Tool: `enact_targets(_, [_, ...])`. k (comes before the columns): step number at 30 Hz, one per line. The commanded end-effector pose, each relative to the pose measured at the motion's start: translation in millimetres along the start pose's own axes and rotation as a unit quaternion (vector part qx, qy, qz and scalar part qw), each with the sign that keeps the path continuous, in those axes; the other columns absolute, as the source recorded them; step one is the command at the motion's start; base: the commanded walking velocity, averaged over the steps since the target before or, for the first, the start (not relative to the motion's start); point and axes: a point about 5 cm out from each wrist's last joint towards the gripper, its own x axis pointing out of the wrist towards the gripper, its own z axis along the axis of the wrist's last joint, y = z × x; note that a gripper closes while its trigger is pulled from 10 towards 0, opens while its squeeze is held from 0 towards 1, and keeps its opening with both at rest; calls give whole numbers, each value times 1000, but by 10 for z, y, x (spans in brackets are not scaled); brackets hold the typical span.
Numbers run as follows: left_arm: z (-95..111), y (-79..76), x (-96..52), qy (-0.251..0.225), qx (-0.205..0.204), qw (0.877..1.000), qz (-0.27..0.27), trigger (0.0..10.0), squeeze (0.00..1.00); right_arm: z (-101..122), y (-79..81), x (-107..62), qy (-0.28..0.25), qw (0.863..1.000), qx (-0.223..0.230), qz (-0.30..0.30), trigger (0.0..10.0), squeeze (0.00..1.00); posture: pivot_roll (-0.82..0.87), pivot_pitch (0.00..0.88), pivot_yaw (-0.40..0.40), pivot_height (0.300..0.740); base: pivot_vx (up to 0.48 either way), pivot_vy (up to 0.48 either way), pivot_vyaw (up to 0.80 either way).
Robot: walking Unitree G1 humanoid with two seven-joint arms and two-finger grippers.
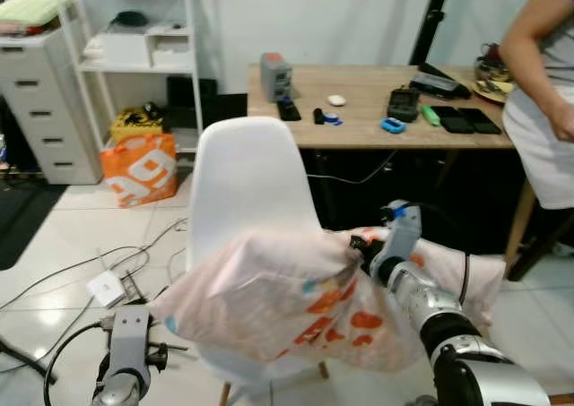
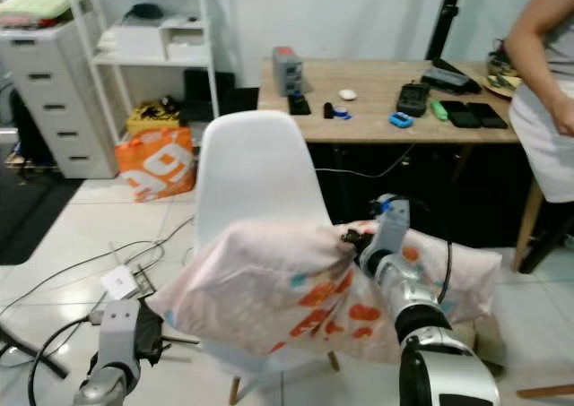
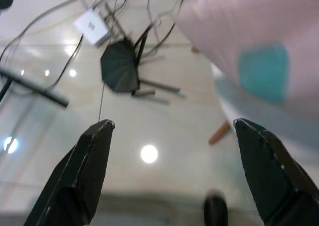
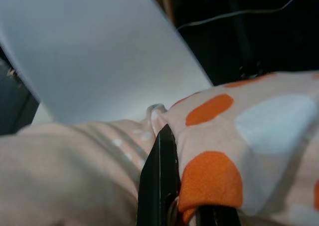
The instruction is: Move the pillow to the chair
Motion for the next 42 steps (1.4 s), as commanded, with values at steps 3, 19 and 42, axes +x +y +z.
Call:
enact_targets(3, [-89, 30, -23, 19, 6, 1000, 5, 10000, 0, 134, 82, 34, -33, 999, -7, 16, 10000, 0, -115, 56, -45, 740, 0, 0, 0])
enact_targets(19, [-114, -19, -37, 19, -5, 1000, -2, 10000, 0, 225, 193, 43, -58, 996, -34, 67, 10000, 0, -124, 29, -52, 740, 0, -195, 273])
enact_targets(42, [-98, -64, -31, 19, 15, 1000, -19, 10000, 0, 225, 239, 57, -61, 994, -46, 72, 10000, 0, -122, 31, -43, 740, 0, -122, 199])
